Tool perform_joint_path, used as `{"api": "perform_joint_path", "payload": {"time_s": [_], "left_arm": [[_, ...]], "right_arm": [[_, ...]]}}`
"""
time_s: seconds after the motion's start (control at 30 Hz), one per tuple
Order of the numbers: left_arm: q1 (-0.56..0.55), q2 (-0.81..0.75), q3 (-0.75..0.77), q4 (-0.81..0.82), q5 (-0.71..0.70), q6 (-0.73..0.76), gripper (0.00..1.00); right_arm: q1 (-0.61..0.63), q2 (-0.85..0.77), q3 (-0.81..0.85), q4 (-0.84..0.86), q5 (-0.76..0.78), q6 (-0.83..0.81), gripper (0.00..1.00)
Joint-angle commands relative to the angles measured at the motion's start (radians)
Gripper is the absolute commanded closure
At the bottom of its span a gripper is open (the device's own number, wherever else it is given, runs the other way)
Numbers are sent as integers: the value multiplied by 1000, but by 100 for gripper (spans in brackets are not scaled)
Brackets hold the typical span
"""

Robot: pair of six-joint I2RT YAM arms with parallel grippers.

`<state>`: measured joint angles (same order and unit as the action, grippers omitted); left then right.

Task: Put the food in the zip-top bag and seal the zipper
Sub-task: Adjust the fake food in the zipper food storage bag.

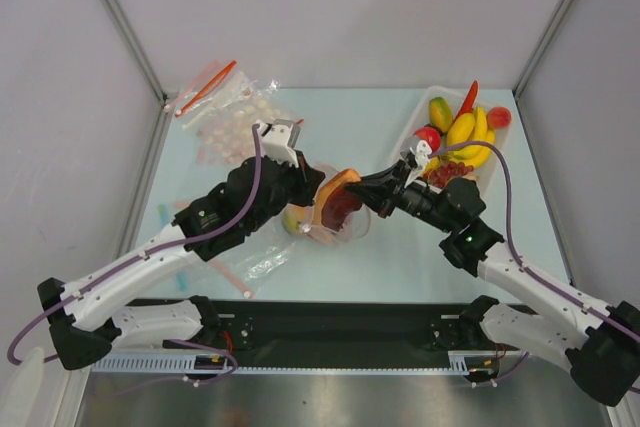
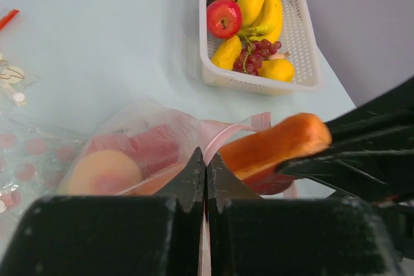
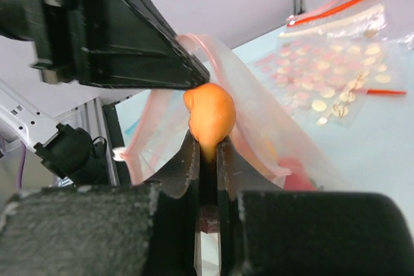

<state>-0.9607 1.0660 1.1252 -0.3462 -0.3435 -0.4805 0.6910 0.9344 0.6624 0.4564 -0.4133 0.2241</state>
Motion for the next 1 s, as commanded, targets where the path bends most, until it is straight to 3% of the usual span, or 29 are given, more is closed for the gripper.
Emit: {"api": "perform_joint_path", "payload": {"time_s": [0.0,0.43,0.53,0.63,0.87,0.97], "left_arm": [[5,-52,18,55,61,-27,100],[23,-6,74,18,141,-78,100],[23,-3,77,29,192,-105,100],[23,2,61,62,282,-158,100],[31,52,44,156,386,-268,100],[103,90,74,128,428,-280,100]], "right_arm": [[-7,47,-43,252,-28,171,100],[-31,-5,-153,427,27,302,100],[-59,-6,-188,534,11,343,100],[-128,-37,-198,539,-24,412,100],[-174,-140,-159,309,-7,340,100],[-174,-140,-152,252,21,327,100]]}}
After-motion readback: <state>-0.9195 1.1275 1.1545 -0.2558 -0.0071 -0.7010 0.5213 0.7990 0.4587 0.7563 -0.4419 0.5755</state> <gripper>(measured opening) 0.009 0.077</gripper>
